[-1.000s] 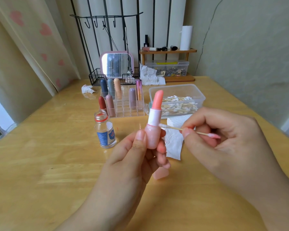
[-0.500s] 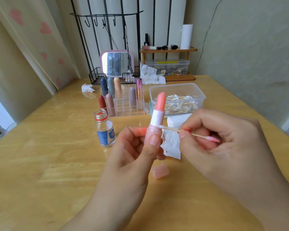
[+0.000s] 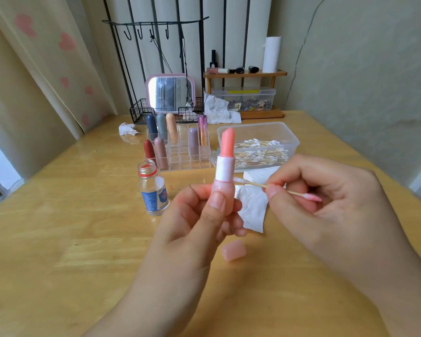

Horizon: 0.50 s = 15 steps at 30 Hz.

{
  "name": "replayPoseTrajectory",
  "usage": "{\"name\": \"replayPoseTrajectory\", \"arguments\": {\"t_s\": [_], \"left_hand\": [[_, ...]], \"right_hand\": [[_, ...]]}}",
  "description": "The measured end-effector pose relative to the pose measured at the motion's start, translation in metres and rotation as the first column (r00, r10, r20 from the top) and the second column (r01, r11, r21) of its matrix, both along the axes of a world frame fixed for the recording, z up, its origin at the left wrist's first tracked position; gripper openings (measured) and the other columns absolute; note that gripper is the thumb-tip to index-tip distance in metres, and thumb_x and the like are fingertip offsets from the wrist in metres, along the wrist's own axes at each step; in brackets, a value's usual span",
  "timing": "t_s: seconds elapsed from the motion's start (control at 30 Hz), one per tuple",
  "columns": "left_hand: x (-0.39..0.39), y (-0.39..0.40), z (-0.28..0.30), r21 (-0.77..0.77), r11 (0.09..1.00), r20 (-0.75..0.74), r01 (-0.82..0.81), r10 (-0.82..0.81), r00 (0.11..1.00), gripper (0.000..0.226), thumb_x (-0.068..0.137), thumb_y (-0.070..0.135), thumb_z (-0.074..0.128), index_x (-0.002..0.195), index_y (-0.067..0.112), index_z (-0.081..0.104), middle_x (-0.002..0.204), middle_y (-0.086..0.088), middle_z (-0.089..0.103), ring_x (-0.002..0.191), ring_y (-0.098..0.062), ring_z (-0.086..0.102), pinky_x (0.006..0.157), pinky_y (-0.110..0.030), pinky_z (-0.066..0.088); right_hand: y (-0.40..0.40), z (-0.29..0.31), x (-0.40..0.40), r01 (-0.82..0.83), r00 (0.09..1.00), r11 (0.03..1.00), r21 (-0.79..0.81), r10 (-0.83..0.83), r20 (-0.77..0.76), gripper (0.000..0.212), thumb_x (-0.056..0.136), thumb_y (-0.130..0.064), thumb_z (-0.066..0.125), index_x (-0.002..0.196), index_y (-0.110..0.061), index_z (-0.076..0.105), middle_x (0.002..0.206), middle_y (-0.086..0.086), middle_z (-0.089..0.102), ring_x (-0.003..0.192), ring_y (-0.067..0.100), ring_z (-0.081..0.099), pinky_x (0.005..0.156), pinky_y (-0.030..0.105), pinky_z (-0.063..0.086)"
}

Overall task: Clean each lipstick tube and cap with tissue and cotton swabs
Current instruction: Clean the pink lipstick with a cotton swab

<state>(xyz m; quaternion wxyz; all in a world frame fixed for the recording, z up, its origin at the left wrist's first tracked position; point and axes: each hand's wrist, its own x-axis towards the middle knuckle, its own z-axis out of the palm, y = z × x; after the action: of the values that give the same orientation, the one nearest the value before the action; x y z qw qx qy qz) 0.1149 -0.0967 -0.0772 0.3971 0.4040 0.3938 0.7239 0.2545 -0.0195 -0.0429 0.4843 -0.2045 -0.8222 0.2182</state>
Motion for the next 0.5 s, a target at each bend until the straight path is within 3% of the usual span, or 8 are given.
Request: {"name": "replayPoseTrajectory", "arguments": {"t_s": [0.13, 0.23, 0.33, 0.5], "left_hand": [[0.002, 0.001, 0.001, 0.021, 0.989, 0.188, 0.146, -0.147, 0.971, 0.030, 0.082, 0.025, 0.049, 0.083, 0.008, 0.073, 0.068, -0.007, 0.060, 0.054, -0.015, 0.053, 0.051, -0.025, 0.048], [0.000, 0.004, 0.002, 0.056, 0.964, 0.304, 0.260, -0.265, 0.915, 0.028, 0.083, 0.021, 0.051, 0.089, 0.005, 0.073, 0.066, -0.007, 0.056, 0.050, -0.014, 0.048, 0.047, -0.024, 0.044], [-0.003, 0.006, 0.002, 0.148, 0.910, 0.375, 0.386, -0.413, 0.830, 0.027, 0.084, 0.021, 0.062, 0.100, 0.001, 0.068, 0.071, -0.005, 0.057, 0.054, -0.013, 0.050, 0.052, -0.024, 0.045], [-0.011, 0.007, 0.001, 0.174, 0.844, 0.465, 0.507, -0.524, 0.714, 0.031, 0.091, 0.020, 0.056, 0.111, -0.003, 0.062, 0.082, -0.011, 0.059, 0.066, -0.017, 0.055, 0.063, -0.029, 0.049]], "right_hand": [[0.000, -0.002, -0.002, -0.073, 0.997, 0.995, -0.065, 0.072, -0.022, 0.013, 0.076, -0.030, 0.058, 0.069, -0.020, 0.062, 0.049, -0.003, 0.037, 0.045, 0.008, 0.033, 0.049, 0.010, 0.028], [0.001, -0.002, -0.002, -0.067, 0.998, 0.996, -0.066, 0.066, -0.014, 0.013, 0.076, -0.031, 0.058, 0.071, -0.019, 0.061, 0.050, -0.002, 0.036, 0.046, 0.010, 0.033, 0.049, 0.011, 0.028], [0.002, -0.003, -0.002, -0.067, 0.998, 0.995, -0.073, 0.065, -0.025, 0.013, 0.076, -0.031, 0.058, 0.071, -0.019, 0.061, 0.050, -0.001, 0.035, 0.045, 0.010, 0.032, 0.049, 0.012, 0.029], [0.001, -0.005, -0.003, -0.081, 0.996, 0.994, -0.075, 0.079, -0.029, 0.014, 0.077, -0.030, 0.057, 0.071, -0.018, 0.061, 0.050, -0.001, 0.036, 0.045, 0.011, 0.033, 0.050, 0.012, 0.030]]}}
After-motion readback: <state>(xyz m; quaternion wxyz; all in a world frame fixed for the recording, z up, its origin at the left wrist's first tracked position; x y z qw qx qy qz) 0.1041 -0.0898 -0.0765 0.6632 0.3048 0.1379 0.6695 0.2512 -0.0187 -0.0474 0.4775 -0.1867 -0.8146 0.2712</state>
